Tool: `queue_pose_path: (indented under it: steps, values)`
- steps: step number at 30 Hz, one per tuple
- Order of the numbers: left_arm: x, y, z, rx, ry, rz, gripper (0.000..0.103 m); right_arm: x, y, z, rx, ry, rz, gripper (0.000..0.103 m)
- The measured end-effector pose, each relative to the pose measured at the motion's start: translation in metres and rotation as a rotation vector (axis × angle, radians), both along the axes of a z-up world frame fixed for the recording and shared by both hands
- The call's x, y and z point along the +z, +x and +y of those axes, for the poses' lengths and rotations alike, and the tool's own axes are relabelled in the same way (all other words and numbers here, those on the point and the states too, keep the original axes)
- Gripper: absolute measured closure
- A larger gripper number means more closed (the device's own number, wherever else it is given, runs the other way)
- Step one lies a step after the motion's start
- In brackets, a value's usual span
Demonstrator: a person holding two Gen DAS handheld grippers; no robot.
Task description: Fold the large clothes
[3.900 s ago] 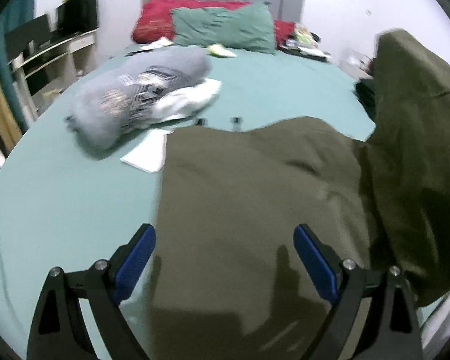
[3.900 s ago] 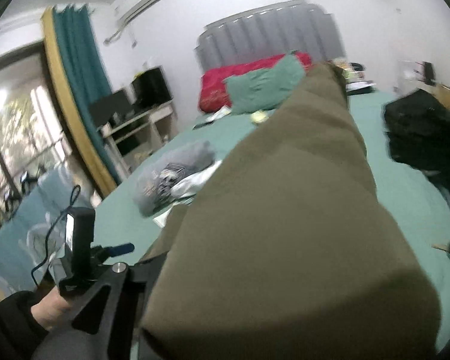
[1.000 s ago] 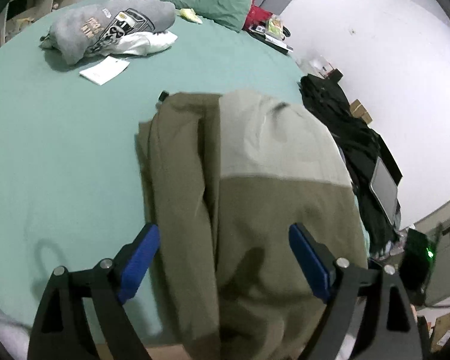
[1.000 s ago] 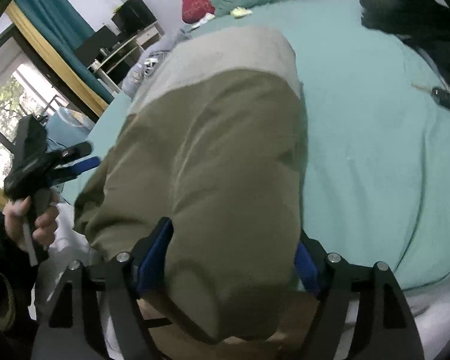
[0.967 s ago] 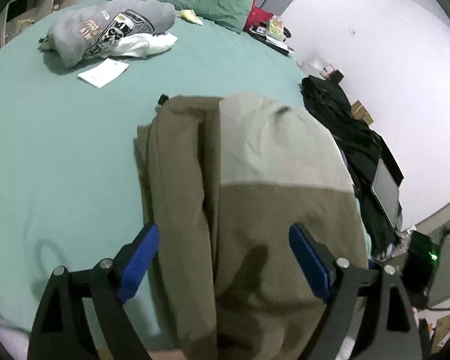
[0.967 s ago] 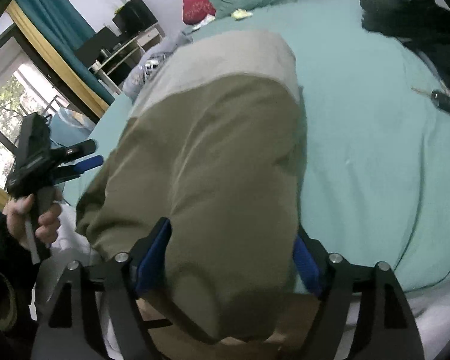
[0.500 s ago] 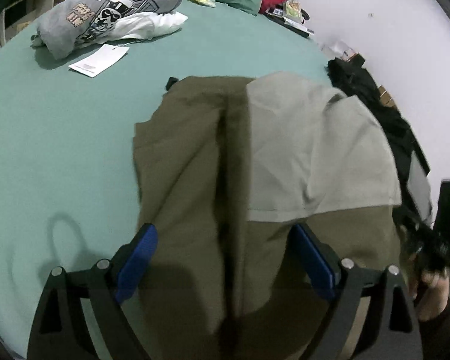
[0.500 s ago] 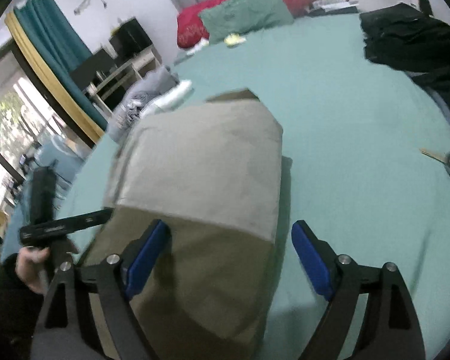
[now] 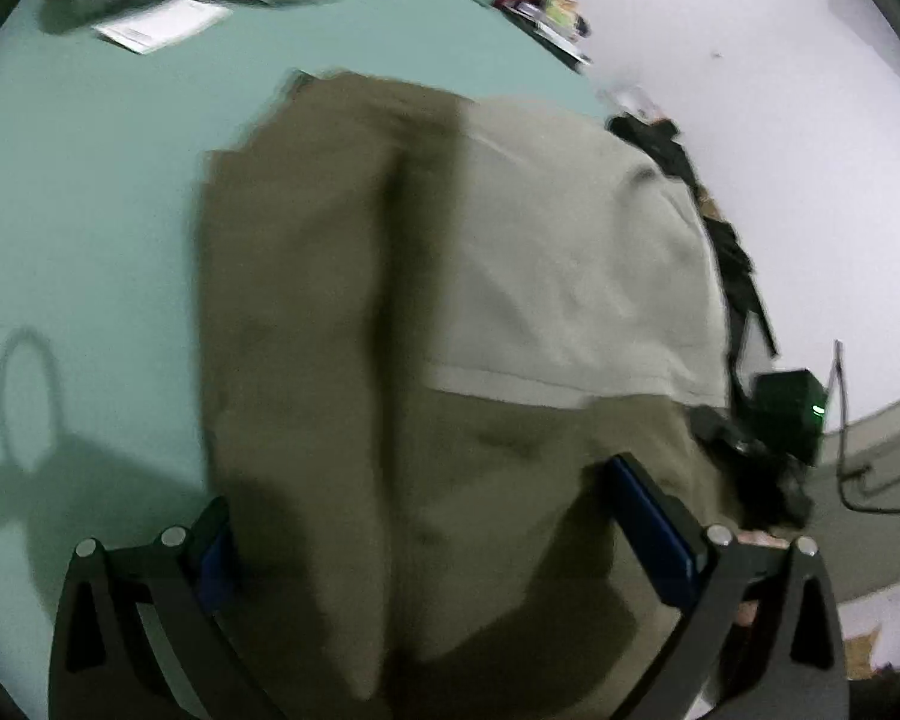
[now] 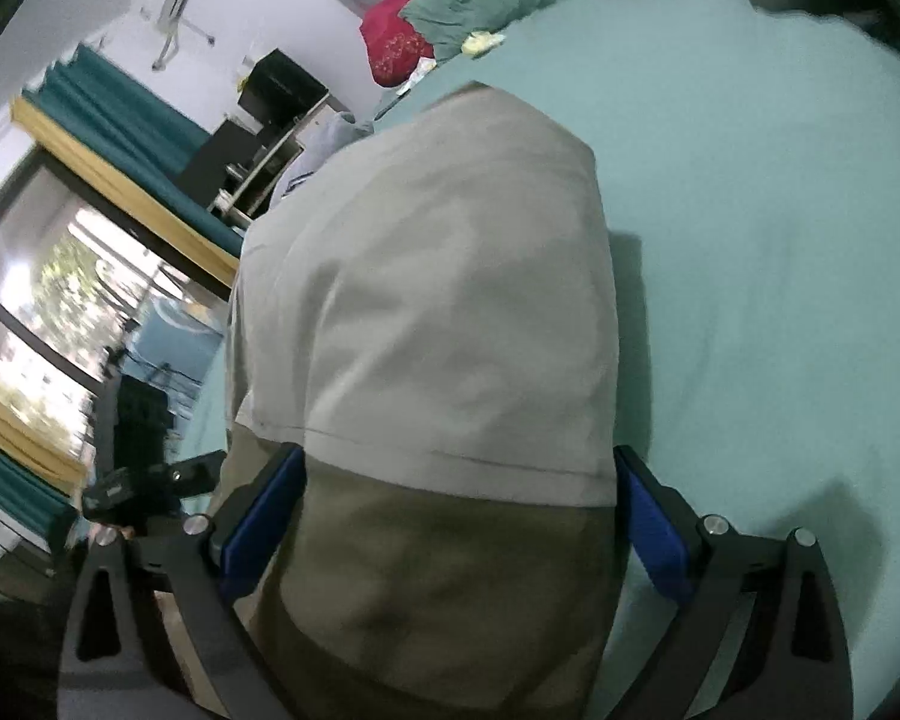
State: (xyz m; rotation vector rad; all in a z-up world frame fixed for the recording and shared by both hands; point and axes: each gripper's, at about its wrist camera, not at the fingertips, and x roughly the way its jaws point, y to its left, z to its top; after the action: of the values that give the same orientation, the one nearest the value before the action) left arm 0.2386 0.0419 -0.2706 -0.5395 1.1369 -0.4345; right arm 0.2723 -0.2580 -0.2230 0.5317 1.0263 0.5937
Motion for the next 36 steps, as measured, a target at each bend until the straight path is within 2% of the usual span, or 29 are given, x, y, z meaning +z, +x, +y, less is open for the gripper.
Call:
queue_pose_path:
  steps: [3,6,7,8,9,11,12,16,21,26,36]
  values:
    - [-0.008,0.0,-0.019,-0.016,0.083,-0.021,0.001,-0.003,-0.001,0.007,0.021,0.009,0.012,0.007]
    - [-0.009,0.001,-0.017,0.009,0.076,-0.01,0.001,-0.002,-0.006,0.017,0.058,-0.006,0.0,0.01]
    - [-0.008,0.001,-0.018,0.003,0.079,-0.011,0.006,-0.002,-0.007,0.018,0.061,0.001,-0.003,0.012]
    - [-0.007,0.001,-0.021,-0.005,0.081,-0.014,0.011,-0.001,-0.009,0.016,0.057,0.01,-0.007,0.019]
    - [-0.005,-0.001,-0.022,0.001,0.094,-0.017,0.021,-0.001,-0.009,0.016,0.05,0.02,-0.009,0.03]
    - [-0.003,-0.005,-0.023,0.021,0.1,-0.027,0.034,0.002,-0.014,0.014,0.035,0.029,-0.025,0.043]
    - [-0.001,-0.009,-0.025,0.034,0.099,-0.042,0.044,0.005,-0.016,0.015,0.036,0.021,-0.041,0.048]
    - [0.014,-0.02,-0.033,0.042,0.137,-0.092,0.064,0.03,-0.03,0.027,0.039,-0.038,-0.135,0.059]
    - [0.04,-0.03,-0.039,0.011,0.175,-0.155,0.071,0.066,-0.053,0.037,0.048,-0.083,-0.257,0.065]
    - [0.073,-0.041,-0.058,0.004,0.172,-0.243,0.073,0.095,-0.069,0.039,0.031,-0.05,-0.346,0.066]
    - [0.153,-0.069,-0.044,0.001,0.19,-0.446,0.074,0.164,-0.096,0.063,0.035,-0.073,-0.546,0.067]
